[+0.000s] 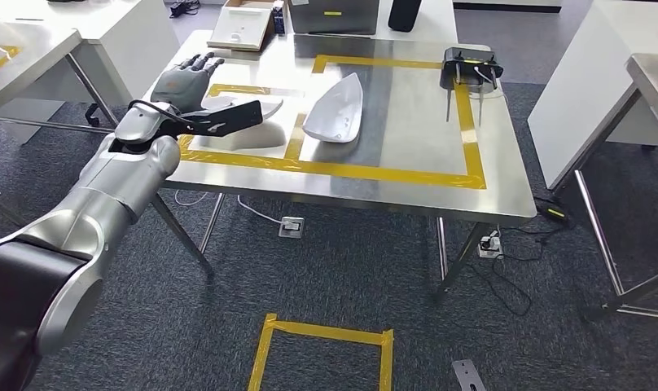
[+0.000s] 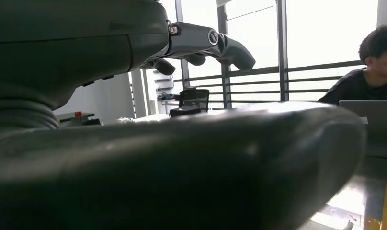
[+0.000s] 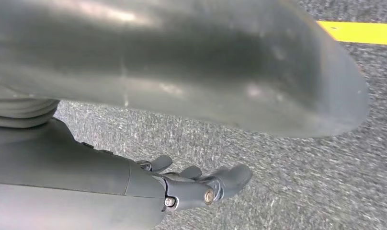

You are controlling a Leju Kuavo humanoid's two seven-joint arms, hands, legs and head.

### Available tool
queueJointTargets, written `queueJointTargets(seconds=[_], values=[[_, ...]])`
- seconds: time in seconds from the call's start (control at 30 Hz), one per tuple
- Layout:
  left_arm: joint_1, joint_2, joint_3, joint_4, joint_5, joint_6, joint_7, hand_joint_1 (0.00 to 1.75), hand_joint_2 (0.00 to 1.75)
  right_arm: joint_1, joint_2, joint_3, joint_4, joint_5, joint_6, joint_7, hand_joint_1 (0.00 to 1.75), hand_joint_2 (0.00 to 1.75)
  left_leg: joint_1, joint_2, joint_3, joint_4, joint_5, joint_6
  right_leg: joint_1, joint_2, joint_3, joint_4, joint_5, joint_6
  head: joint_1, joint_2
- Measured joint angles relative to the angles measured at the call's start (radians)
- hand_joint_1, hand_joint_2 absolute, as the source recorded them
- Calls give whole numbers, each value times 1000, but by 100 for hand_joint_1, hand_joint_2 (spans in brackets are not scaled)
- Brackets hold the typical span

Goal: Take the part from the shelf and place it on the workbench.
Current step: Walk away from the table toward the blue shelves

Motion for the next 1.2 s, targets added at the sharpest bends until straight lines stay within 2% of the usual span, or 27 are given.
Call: queueJointTargets(seconds=[0.07, 0.1, 0.13, 0.17, 0.2, 0.27, 0.33, 0.4, 0.43, 0.47, 0.5, 0.57, 0.6, 0.63, 0.67, 0.7, 0.73, 0.8, 0.83, 0.87, 0.93, 0.97, 1.0, 1.07, 1.1, 1.13, 1.2], values=[[0, -1, -3, 0, -3, 8, -16, 0, 0, 0, 0, 1, 0, -2, 0, -3, 0, 0, 7, -1, -28, 118, -92, -12, -1, -1, -24, -2, 23, -3, -2, 0], [1, -3, -5, 0, -5, 15, -25, 0, 0, 1, 0, 1, 0, -3, 0, -4, 0, 0, 10, -1, -35, 172, -115, -18, -3, -2, -37, -2, 34, -1, -3, 0], [2, -6, -8, 0, -5, 23, -34, 0, 0, 1, -1, 2, 0, -4, 0, -6, 0, 0, 14, 0, -30, 204, -117, -22, -4, -3, -51, -1, 45, 2, -3, 0], [4, -10, -10, 0, -5, 32, -43, 0, 0, 1, -1, 2, 0, -4, 0, -7, 0, 0, 18, 0, -11, 203, -100, -26, -7, -4, -65, 1, 55, 6, -3, 0], [5, -14, -12, -2, -5, 42, -54, 0, 0, 2, -1, 2, 0, -4, 0, -6, 0, 0, 22, 0, 26, 169, -76, -30, -10, -5, -79, 3, 64, 11, -3, 0], [7, -25, -14, -9, -4, 64, -79, 0, 0, 2, -3, 4, -1, -2, 0, -3, 0, 0, 25, -3, 120, 46, -66, -33, -15, -6, -101, 10, 82, 27, -4, 0], [13, -37, -18, -16, -3, 85, -103, 0, 0, 5, -5, 5, -2, 0, 0, 0, 0, 0, 21, -8, 171, -35, -85, -20, -15, -5, -110, 8, 101, 43, -4, 0], [27, -50, -22, -19, -1, 100, -122, 0, 0, 11, -6, 6, -2, 1, -1, 3, 0, 0, 15, -9, 166, -46, -76, 6, -17, -4, -110, -3, 123, 59, -3, 0], [37, -57, -24, -19, 3, 104, -130, 0, 0, 16, -7, 6, -2, 1, -2, 5, 0, 0, 14, -7, 158, -47, -66, 17, -20, -3, -114, -4, 121, 65, -3, 0], [47, -64, -26, -19, 11, 106, -139, 0, 0, 22, -8, 6, -2, 0, -3, 6, 0, 0, 14, -6, 149, -50, -53, 29, -21, -3, -123, 10, 99, 68, -2, 0], [59, -72, -27, -20, 25, 107, -149, 0, 0, 28, -9, 6, -1, -1, -5, 7, 0, 0, 14, -5, 135, -52, -39, 39, -20, -3, -137, 44, 56, 70, -1, 0], [92, -85, -27, -21, 70, 103, -170, 0, 0, 35, -12, 6, -1, -6, -8, 7, 0, 0, 11, -5, 105, -53, -12, 49, -14, -2, -170, 167, -55, 67, 3, 0], [116, -89, -26, -20, 100, 98, -178, 0, 0, 36, -13, 6, -1, -10, -10, 4, 0, 0, 7, -6, 89, -53, 1, 52, -9, -2, -180, 232, -89, 64, 4, 0], [146, -94, -22, -19, 135, 92, -184, 0, 0, 37, -15, 6, -1, -17, -12, -1, 0, 0, 4, -5, 75, -52, 12, 53, -4, -1, -178, 276, -97, 60, 6, 0], [184, -98, -14, -17, 176, 86, -187, 0, 0, 39, -17, 6, -1, -25, -16, -7, 0, 0, 1, -4, 63, -52, 21, 53, 1, -1, -161, 290, -84, 55, 7, 0], [230, -102, 0, -15, 222, 80, -186, 0, 0, 43, -18, 5, -1, -36, -20, -16, 0, 0, -1, -3, 53, -51, 30, 53, 7, -1, -126, 270, -59, 49, 8, 0], [283, -106, 19, -12, 276, 72, -178, 0, 0, 47, -19, 3, -1, -46, -25, -25, 0, 0, -3, -1, 46, -50, 36, 52, 13, 0, -73, 217, -39, 41, 9, 0], [410, -114, 74, -2, 385, 52, -136, 0, 0, 58, -24, -3, -2, -61, -35, -38, 0, 0, -6, 6, 40, -50, 48, 46, 22, 3, 33, 81, -47, 24, 9, 0], [481, -116, 106, 6, 440, 39, -104, 0, 0, 66, -25, -6, -2, -65, -40, -41, 0, 0, -7, 10, 40, -52, 54, 41, 27, 6, 65, 33, -61, 17, 9, 0], [552, -117, 141, 15, 489, 25, -70, 0, 0, 77, -27, -10, -2, -68, -43, -41, 0, 0, -7, 13, 42, -55, 61, 35, 29, 7, 78, 7, -70, 11, 9, 0], [691, -114, 215, 37, 580, -8, 18, 0, 0, 104, -29, -19, -1, -74, -48, -37, 0, 0, -7, 15, 42, -62, 68, 24, 27, 7, 74, -8, -55, 0, 10, 0], [758, -111, 254, 48, 619, -26, 74, 0, 0, 116, -31, -23, -1, -75, -48, -33, 0, 0, -7, 11, 37, -53, 51, 18, 23, 7, 70, -14, -43, -6, 10, 0], [821, -107, 293, 58, 658, -41, 135, 0, 0, 128, -32, -27, -1, -75, -49, -27, 0, 0, -6, 6, 27, -26, 15, 12, 19, 6, 61, -19, -30, -11, 10, 0], [929, -101, 373, 76, 744, -57, 235, 0, 0, 144, -33, -32, -1, -72, -49, -10, 0, 0, 0, -1, -2, 80, -88, 0, 16, 5, 35, -22, -9, -17, 8, 0], [973, -99, 416, 83, 797, -58, 261, 0, 0, 149, -34, -35, -1, -72, -50, -3, 0, 0, 3, -1, -14, 142, -126, -5, 15, 5, 20, -21, 1, -16, 8, 0], [1010, -98, 459, 89, 847, -56, 274, 0, 0, 153, -34, -37, -1, -72, -51, -1, 0, 0, 6, -1, -18, 189, -143, -10, 15, 4, 7, -19, 10, -14, 8, 0], [1051, -98, 512, 94, 912, -53, 278, 0, 0, 158, -34, -40, 0, -73, -53, -1, 0, 0, 9, -1, -15, 230, -142, -15, 14, 2, -10, -17, 21, -11, 8, 0]])
